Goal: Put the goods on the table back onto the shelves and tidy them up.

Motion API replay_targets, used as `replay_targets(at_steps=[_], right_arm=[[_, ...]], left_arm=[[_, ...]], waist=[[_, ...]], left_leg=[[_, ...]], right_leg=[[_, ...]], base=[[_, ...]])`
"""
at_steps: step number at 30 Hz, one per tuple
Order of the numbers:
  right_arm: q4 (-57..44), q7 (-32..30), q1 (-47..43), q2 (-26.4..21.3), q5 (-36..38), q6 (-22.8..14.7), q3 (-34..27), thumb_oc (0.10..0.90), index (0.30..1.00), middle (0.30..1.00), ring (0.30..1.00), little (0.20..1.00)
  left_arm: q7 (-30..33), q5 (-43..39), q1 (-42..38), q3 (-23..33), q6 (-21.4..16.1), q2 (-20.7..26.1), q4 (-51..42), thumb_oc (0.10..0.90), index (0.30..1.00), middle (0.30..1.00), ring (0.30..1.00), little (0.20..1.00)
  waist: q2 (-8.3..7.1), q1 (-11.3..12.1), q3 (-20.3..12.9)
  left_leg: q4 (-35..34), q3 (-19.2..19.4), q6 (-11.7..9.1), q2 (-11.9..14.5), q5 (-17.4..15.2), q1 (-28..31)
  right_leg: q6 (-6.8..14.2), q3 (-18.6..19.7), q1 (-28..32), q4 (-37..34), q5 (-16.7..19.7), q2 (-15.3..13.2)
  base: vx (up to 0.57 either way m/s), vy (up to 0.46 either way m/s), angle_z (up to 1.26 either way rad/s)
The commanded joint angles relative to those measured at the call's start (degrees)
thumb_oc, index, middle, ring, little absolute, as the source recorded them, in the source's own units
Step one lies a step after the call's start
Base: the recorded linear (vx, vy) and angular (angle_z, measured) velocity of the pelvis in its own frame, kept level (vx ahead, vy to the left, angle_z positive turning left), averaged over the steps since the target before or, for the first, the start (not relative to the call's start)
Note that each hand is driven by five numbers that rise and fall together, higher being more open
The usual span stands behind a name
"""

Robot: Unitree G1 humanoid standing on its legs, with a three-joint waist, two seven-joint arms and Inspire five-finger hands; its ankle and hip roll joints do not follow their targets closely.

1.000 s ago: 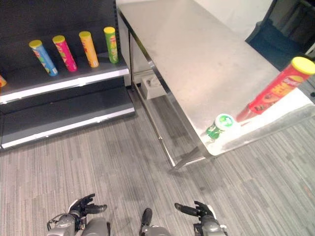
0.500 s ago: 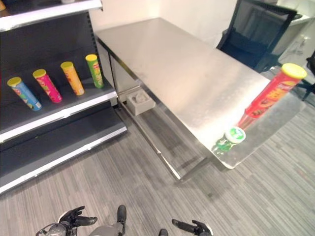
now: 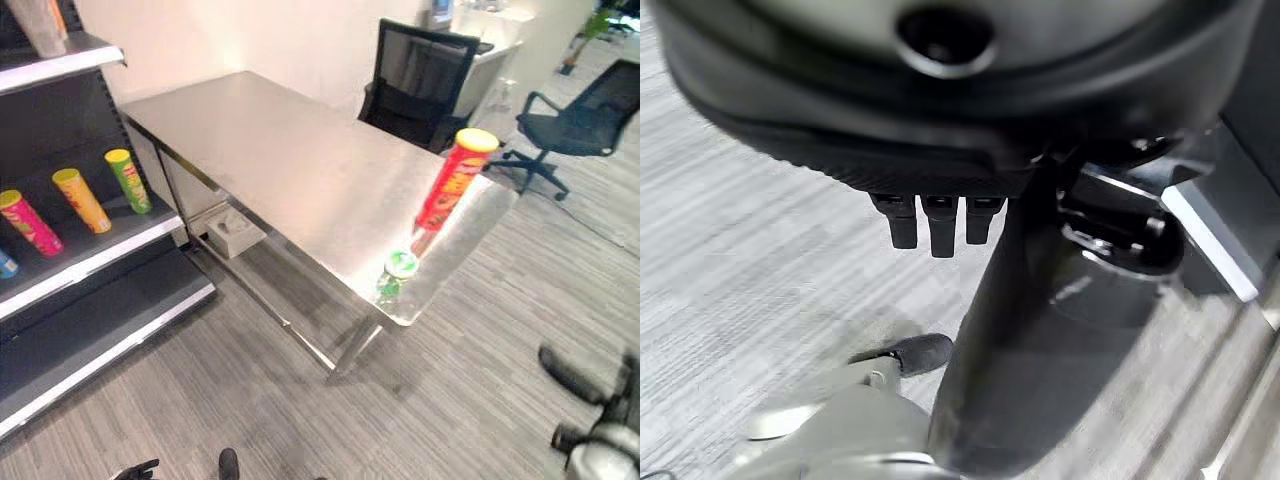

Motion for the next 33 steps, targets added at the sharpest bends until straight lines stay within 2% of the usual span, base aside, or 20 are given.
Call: replay_targets(at_steps=[1,4,5,9,13,21,23,33], right_arm=[[-7.6,6.1,-5.9,-3.0,-0.4,-7.9,1.4,0.8,0.9,0.9,0.9,0.9],[-10.6,8.6,-6.2,-3.8,1.8,-8.6,1.3,0.8,0.9,0.9,0.9,0.9],[-12.5,10.2,-7.2,-3.5,4.6,-9.5,1.8,0.8,0.9,0.9,0.9,0.9],[-18.5,13.7,-8.9,-0.5,10.0,-10.5,4.0,0.8,0.9,0.9,0.9,0.9],[-23.0,16.9,-8.9,-1.3,8.9,-9.8,6.7,0.8,0.9,0.9,0.9,0.9],[-23.4,19.5,-8.7,-1.5,5.9,-8.6,9.7,0.8,0.9,0.9,0.9,0.9],[-23.2,19.9,-7.5,-2.1,3.1,-7.9,9.5,0.8,0.9,0.9,0.9,0.9],[-21.7,20.3,-5.3,-2.7,-1.8,-6.6,8.6,0.8,0.9,0.9,0.9,0.9]], left_arm=[[-2.2,3.0,-3.9,-1.4,-1.5,0.5,0.3,0.8,0.9,0.9,0.9,0.9],[-3.0,3.5,-3.2,-1.5,-1.8,0.7,-0.5,0.8,0.9,0.9,0.9,0.9],[-3.6,4.1,-2.8,-2.0,-1.9,0.7,-0.6,0.8,0.9,0.9,0.9,0.9],[-4.3,4.3,-1.6,-2.4,-2.1,0.3,-1.6,0.8,0.9,0.9,0.9,0.9],[-4.7,5.1,-0.8,-2.5,-2.4,0.3,-2.2,0.8,0.9,0.9,0.9,0.9],[-4.8,5.0,-0.6,-1.9,-2.9,0.2,-3.0,0.8,0.9,0.9,0.9,0.9],[-4.8,5.1,-0.5,-1.6,-3.0,0.0,-3.2,0.8,0.9,0.9,0.9,0.9],[-4.9,5.3,-0.4,-1.1,-3.2,-0.3,-3.1,0.8,0.9,0.9,0.9,0.9]], waist=[[0.33,4.2,0.1],[0.42,4.3,-0.2],[0.51,4.5,-0.4],[0.94,5.3,-0.9],[1.15,5.8,-1.1],[1.49,6.2,-1.3],[1.46,6.0,-1.2],[1.07,5.6,-1.0]], left_leg=[[0.6,-0.8,-2.2,1.1,-10.5,6.1],[0.6,-0.8,-2.3,1.2,-10.6,6.3],[0.6,-0.9,-2.3,1.2,-10.6,6.4],[0.6,-1.2,-2.4,1.3,-10.7,6.6],[0.6,-1.5,-2.5,1.2,-10.6,6.5],[0.6,-1.9,-2.5,1.1,-10.5,6.2],[0.6,-1.9,-2.5,1.0,-10.5,6.1],[0.6,-1.8,-2.4,1.0,-10.6,5.8]], right_leg=[[2.7,-2.4,-5.4,0.7,3.3,-0.3],[2.6,-2.7,-5.1,0.7,3.1,-0.4],[2.6,-2.8,-4.9,0.7,3.0,-0.4],[2.5,-3.7,-4.4,0.7,2.8,-0.5],[2.5,-4.2,-4.3,0.7,2.8,-0.7],[2.5,-4.9,-4.3,0.7,2.9,-1.0],[2.6,-4.9,-4.5,0.7,3.0,-1.1],[2.7,-5.0,-4.9,0.7,3.1,-1.2]], base=[[0.03,-0.013,-0.01],[0.01,-0.004,0.01],[0.03,-0.017,0.03],[0.03,-0.023,0.14],[0.01,-0.012,0.05],[0.0,0.0,0.0],[0.0,-0.002,0.04],[0.0,0.0,0.0]])
